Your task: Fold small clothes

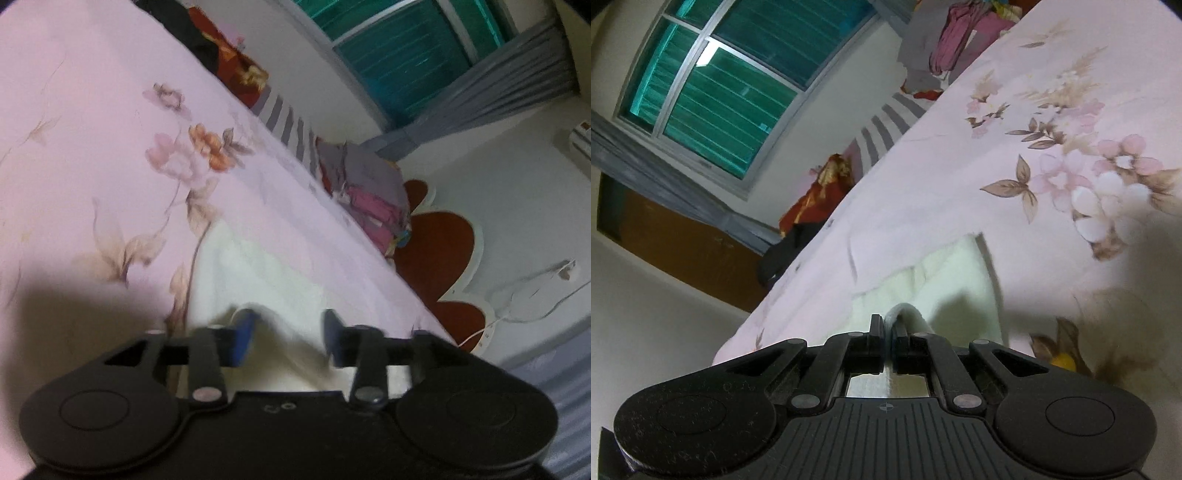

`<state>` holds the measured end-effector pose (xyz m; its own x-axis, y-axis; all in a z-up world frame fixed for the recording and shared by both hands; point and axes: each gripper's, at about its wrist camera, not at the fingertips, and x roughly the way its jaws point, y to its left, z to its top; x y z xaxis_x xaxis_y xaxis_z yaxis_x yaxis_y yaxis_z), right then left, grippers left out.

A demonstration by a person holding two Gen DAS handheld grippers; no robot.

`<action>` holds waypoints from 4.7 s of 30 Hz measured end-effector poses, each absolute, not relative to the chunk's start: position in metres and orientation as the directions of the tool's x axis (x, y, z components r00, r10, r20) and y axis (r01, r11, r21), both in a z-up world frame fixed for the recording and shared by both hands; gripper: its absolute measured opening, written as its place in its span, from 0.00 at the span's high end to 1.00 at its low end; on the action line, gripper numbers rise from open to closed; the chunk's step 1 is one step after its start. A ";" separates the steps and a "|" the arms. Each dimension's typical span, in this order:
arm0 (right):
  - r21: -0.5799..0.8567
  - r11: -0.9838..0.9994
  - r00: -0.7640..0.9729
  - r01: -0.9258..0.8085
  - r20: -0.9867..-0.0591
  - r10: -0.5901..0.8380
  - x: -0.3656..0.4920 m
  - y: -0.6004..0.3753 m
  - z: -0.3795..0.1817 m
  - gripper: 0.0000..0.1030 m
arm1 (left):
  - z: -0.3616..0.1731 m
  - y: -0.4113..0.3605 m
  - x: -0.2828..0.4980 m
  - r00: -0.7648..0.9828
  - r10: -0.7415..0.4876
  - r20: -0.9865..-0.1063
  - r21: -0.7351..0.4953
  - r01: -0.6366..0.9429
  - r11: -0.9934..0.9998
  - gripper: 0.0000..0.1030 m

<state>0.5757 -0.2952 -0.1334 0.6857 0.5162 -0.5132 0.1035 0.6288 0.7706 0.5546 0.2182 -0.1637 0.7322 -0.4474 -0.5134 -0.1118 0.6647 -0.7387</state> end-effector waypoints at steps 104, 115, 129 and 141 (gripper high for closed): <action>0.164 0.886 0.554 -0.435 -0.726 0.407 0.388 -0.108 -0.130 0.94 | -0.157 0.056 0.408 0.699 -0.170 -0.694 -0.100 0.140 0.985 0.38; 0.119 0.971 0.613 -0.210 -0.758 0.225 0.382 -0.214 -0.138 0.94 | -0.159 0.092 0.390 0.717 -0.106 -0.689 -0.106 0.045 0.993 0.42; 0.128 0.976 0.637 -0.176 -0.741 0.212 0.371 -0.214 -0.126 0.93 | -0.144 0.095 0.382 0.726 -0.065 -0.684 -0.087 0.007 0.996 0.44; 0.115 0.979 0.643 -0.166 -0.741 0.196 0.369 -0.219 -0.137 0.94 | -0.157 0.102 0.387 0.700 -0.071 -0.710 -0.097 0.003 0.995 0.44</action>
<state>0.3693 -0.2185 -0.1370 0.6426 0.1962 -0.7406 -0.1660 0.9793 0.1154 0.3872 0.1021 -0.1566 0.7004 -0.0714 -0.7102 0.0033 0.9953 -0.0967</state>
